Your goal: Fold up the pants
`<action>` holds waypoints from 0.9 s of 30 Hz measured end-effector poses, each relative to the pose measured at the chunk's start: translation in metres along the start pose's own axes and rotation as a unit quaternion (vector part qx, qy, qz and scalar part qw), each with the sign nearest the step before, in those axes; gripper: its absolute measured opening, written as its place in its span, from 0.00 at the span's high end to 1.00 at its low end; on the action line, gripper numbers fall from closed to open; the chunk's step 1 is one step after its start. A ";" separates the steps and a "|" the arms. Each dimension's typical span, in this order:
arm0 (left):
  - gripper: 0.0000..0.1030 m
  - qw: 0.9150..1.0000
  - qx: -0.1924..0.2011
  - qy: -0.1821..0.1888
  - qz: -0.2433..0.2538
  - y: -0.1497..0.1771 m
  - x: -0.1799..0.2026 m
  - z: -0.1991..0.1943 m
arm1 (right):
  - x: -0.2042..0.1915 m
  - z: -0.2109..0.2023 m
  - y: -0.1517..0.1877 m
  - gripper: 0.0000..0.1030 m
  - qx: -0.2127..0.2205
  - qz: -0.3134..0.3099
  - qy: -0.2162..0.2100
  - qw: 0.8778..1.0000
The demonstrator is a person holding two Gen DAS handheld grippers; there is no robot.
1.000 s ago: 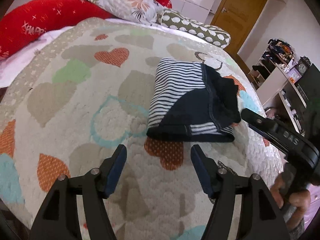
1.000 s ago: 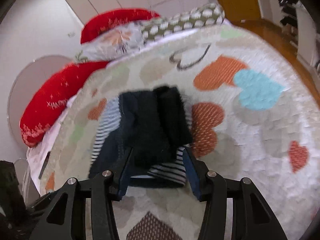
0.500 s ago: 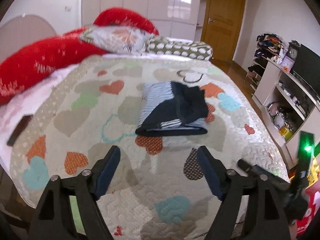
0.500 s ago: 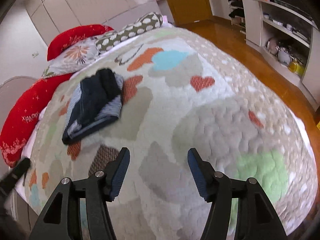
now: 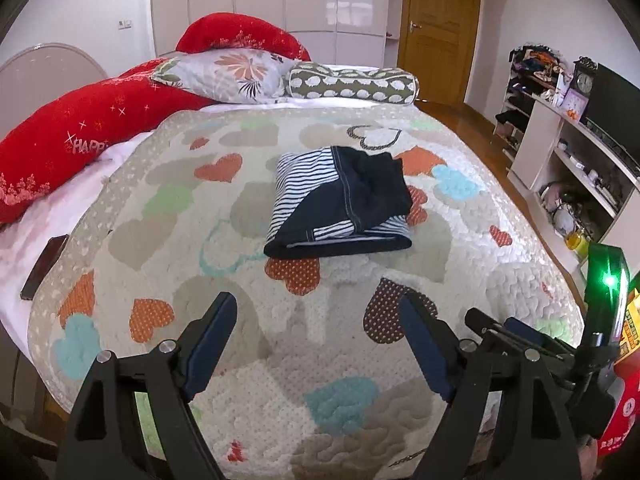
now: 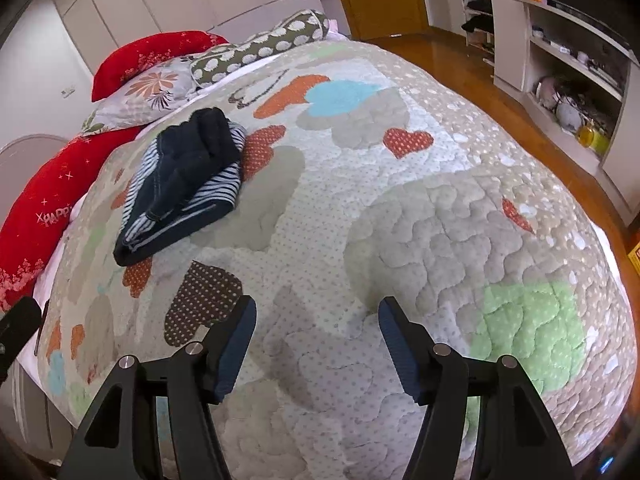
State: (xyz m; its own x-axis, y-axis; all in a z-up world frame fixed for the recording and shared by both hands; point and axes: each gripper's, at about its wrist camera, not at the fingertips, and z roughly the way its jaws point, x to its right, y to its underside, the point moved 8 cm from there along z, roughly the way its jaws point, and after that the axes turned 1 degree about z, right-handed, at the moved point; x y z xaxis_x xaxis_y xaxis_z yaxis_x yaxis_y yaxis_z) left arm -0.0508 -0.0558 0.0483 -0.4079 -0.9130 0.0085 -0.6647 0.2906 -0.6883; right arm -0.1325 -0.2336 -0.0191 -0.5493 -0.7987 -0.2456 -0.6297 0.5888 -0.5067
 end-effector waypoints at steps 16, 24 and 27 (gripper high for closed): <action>0.20 1.000 -0.025 0.006 -0.002 0.009 0.000 0.011 | -0.010 0.005 0.004 0.32 -0.002 -0.028 0.012 1.000; 0.20 0.999 -0.039 0.012 -0.010 0.015 -0.003 0.018 | -0.011 0.006 0.006 0.31 -0.001 -0.033 0.017 0.999; 0.20 0.999 -0.043 0.013 -0.011 0.016 -0.004 0.020 | -0.012 0.007 0.006 0.30 -0.001 -0.033 0.017 0.999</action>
State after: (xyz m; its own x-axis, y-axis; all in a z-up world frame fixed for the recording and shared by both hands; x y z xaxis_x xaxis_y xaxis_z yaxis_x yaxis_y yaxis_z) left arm -0.0473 -0.0534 0.0224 -0.4077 -0.9121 0.0419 -0.7246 0.2953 -0.6228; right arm -0.1263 -0.2212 -0.0250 -0.5246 -0.8314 -0.1831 -0.6666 0.5349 -0.5192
